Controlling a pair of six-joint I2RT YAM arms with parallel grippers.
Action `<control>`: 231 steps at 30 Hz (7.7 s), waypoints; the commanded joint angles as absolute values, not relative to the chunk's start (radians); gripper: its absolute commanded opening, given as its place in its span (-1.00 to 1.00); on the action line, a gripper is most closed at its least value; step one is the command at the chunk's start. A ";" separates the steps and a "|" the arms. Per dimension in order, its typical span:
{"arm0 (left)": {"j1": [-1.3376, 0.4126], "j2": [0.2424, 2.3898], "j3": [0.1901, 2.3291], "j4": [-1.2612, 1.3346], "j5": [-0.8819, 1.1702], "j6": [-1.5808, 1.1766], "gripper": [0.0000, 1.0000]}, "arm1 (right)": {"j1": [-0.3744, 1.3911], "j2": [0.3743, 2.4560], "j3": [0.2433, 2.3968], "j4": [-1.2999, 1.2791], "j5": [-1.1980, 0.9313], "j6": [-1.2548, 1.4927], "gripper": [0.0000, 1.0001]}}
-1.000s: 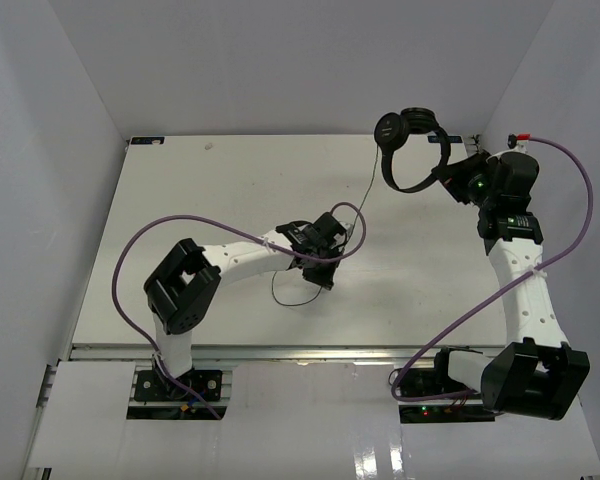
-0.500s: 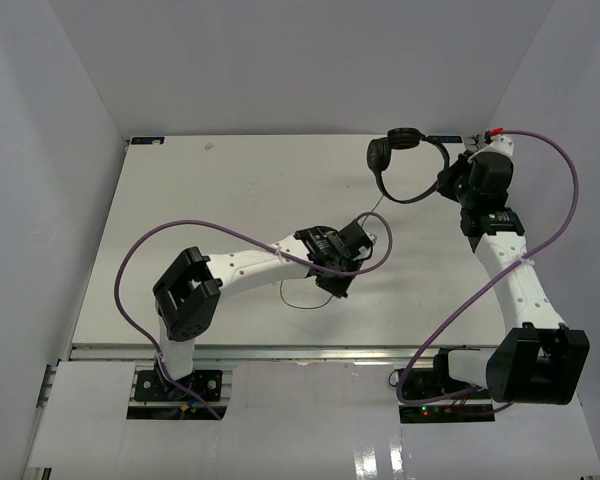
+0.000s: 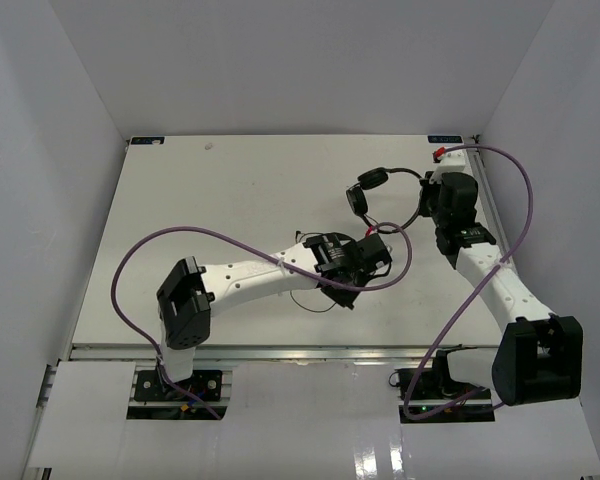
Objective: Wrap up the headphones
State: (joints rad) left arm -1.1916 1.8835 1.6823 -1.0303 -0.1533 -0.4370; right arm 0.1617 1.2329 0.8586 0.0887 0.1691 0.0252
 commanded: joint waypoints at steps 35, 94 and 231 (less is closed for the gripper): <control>-1.027 1.776 2.002 -1.071 -0.330 -0.255 -1.00 | 0.195 0.978 0.681 0.039 -0.422 -0.420 -0.85; -0.813 1.228 0.667 0.350 0.273 -0.382 0.23 | 0.085 0.994 1.090 -0.045 -0.883 0.245 -0.85; -1.208 1.329 1.316 -0.524 -0.110 0.103 -1.00 | 0.174 1.040 0.740 0.102 -0.155 -0.297 -0.85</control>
State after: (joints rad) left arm -1.2129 1.2973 1.2719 -0.4652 -0.0754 0.0265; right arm 0.1489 1.1094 0.7451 0.0142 -0.0522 -0.2005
